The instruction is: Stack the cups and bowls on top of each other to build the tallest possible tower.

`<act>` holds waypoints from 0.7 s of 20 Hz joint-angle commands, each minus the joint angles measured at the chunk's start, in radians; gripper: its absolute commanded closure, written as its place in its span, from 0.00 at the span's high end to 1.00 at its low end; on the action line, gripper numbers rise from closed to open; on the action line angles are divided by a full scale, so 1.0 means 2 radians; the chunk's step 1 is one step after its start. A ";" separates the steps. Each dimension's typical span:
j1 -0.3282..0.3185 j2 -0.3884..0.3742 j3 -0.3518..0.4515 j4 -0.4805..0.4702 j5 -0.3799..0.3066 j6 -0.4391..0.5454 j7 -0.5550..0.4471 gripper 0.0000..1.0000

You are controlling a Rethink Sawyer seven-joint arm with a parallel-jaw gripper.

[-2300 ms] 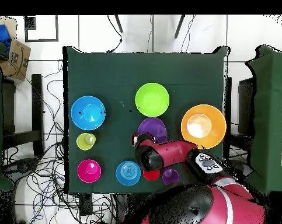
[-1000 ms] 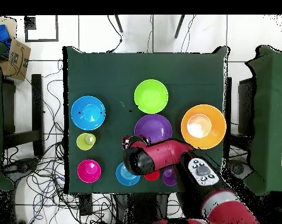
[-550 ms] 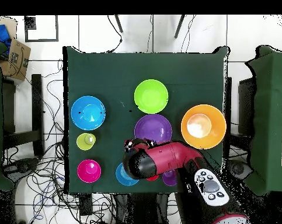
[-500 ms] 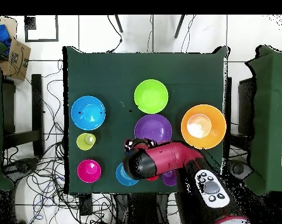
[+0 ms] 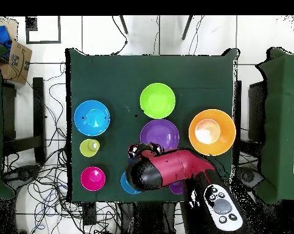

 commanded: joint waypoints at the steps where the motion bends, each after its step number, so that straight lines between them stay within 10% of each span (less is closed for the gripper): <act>1: 0.031 0.052 -0.008 -0.001 -0.037 0.003 0.008 1.00; 14: 0.112 0.195 -0.096 -0.096 -0.065 -0.113 0.046 1.00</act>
